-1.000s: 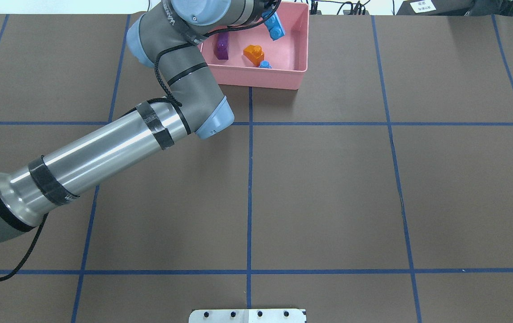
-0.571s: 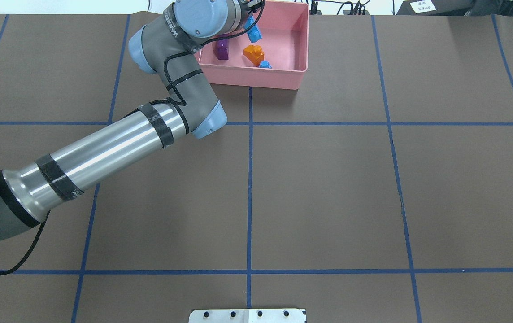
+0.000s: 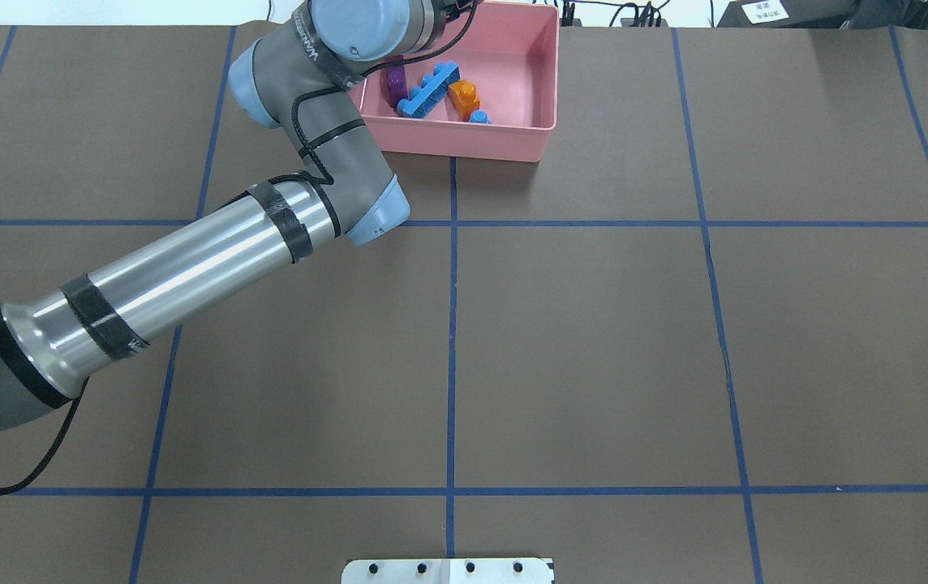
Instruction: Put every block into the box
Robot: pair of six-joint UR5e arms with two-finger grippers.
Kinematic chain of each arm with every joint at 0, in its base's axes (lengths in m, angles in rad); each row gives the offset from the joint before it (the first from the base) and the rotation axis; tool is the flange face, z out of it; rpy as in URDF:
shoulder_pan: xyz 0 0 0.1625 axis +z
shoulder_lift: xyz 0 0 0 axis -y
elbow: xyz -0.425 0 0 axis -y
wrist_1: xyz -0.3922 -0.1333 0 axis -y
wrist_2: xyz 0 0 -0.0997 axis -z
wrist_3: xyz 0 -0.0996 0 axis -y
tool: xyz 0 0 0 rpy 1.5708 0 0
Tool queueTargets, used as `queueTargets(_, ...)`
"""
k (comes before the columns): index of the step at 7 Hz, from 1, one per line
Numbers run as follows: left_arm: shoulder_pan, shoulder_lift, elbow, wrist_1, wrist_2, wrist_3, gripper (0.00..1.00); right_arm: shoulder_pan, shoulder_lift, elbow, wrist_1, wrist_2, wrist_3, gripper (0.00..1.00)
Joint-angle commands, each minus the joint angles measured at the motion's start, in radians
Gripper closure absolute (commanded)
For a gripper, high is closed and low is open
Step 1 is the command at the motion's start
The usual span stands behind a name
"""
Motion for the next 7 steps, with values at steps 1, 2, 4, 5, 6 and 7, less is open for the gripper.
queueTargets(1, -0.011, 0.023, -0.113, 0.068, -0.072, -0.038, 0.00, 0.030, 0.130, 0.004, -0.012, 0.004, 0.007, 1.00)
queueTargets(2, -0.011, 0.076, -0.258, 0.205, -0.107, -0.050, 0.00, 0.034, 0.240, 0.016, -0.090, 0.004, 0.018, 1.00)
queueTargets(4, -0.011, 0.305, -0.678, 0.449, -0.155, -0.041, 0.01, 0.028, 0.441, 0.007, -0.186, 0.001, 0.018, 1.00)
queueTargets(5, -0.014, 0.422, -0.785, 0.465, -0.154, -0.023, 0.01, 0.008, 0.525, -0.005, -0.207, 0.001, 0.020, 1.00)
queueTargets(6, -0.017, 0.501, -0.833, 0.465, -0.151, 0.033, 0.01, -0.027, 0.619, -0.018, -0.253, -0.002, 0.038, 1.00)
queueTargets(7, -0.044, 0.553, -0.841, 0.467, -0.152, 0.092, 0.01, -0.063, 0.711, -0.033, -0.268, -0.028, 0.073, 1.00)
